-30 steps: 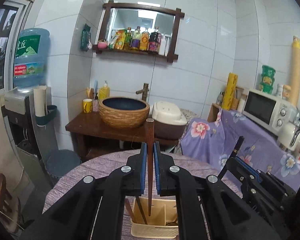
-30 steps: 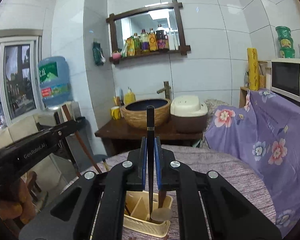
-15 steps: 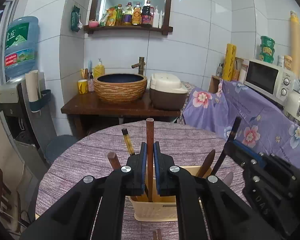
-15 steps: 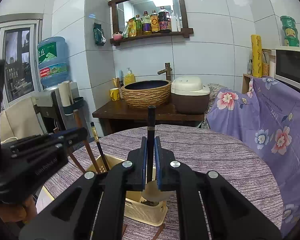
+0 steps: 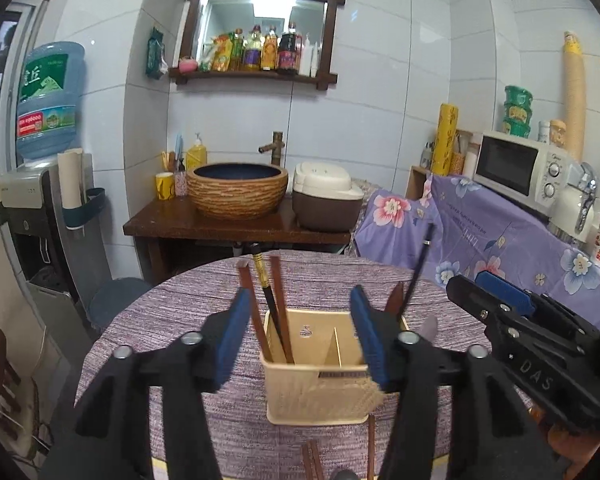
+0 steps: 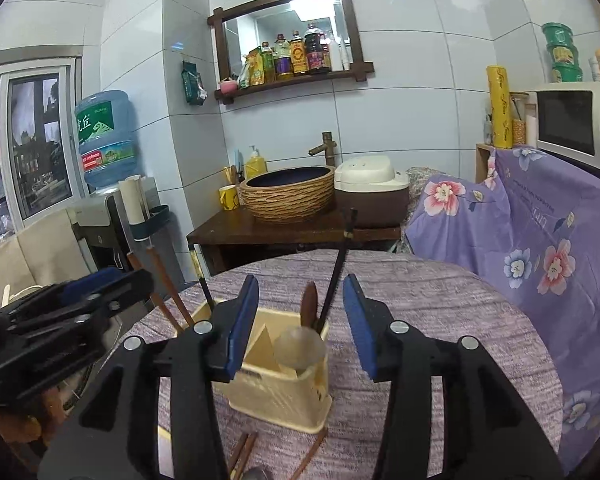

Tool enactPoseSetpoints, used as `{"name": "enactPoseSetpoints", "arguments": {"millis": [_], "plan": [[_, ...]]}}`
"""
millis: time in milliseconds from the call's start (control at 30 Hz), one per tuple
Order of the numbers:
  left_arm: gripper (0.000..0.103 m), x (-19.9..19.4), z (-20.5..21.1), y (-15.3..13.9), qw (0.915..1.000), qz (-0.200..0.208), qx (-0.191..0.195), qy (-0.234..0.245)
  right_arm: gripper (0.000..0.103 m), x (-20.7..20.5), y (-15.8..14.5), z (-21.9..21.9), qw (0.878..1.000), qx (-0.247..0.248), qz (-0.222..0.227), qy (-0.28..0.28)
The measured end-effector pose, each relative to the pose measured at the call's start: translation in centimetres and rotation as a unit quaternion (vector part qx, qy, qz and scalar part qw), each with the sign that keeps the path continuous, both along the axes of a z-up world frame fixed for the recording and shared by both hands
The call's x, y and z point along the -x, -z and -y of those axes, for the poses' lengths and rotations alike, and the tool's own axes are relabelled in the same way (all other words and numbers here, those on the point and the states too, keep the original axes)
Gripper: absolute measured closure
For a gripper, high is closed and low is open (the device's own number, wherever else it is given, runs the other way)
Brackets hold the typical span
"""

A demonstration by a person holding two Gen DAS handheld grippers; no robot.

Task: Organize utensils
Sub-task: 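Lower both chopsticks into the holder and open both tools, then move both tools back down to the remaining chopsticks and spoon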

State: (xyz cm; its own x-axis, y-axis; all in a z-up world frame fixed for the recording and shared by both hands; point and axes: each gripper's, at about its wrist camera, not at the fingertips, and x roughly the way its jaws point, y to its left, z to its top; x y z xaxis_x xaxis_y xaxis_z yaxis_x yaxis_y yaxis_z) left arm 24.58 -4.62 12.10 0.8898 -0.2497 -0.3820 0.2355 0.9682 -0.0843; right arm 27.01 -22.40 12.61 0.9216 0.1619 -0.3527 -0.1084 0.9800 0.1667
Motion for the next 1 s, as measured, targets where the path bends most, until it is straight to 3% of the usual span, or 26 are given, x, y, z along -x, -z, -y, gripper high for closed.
{"name": "enactPoseSetpoints", "arguments": {"millis": [100,233,433,600,1000], "plan": [[0.047,1.9,-0.6,1.6,0.9998,-0.004,-0.016,-0.007,0.049,1.9,1.3,0.8,0.999,0.004,-0.029,0.024],[0.047,3.2,-1.3,5.4,0.9978,-0.058,-0.032,-0.007,0.047,3.7,5.0,1.0,0.995,0.032,-0.080,0.041],[0.053,3.9,-1.2,12.4,0.9847,-0.168,-0.046,0.005,0.047,5.5,11.4,0.6,0.985,0.054,-0.154,0.051],[0.057,4.8,-0.2,15.6,0.9760,-0.209,-0.057,0.022,0.043,6.9,15.0,0.6,0.979,0.049,-0.188,0.059],[0.068,5.7,1.0,18.6,0.9674,-0.243,-0.063,0.036,0.040,7.8,16.8,0.7,0.974,0.039,-0.211,0.071]]}}
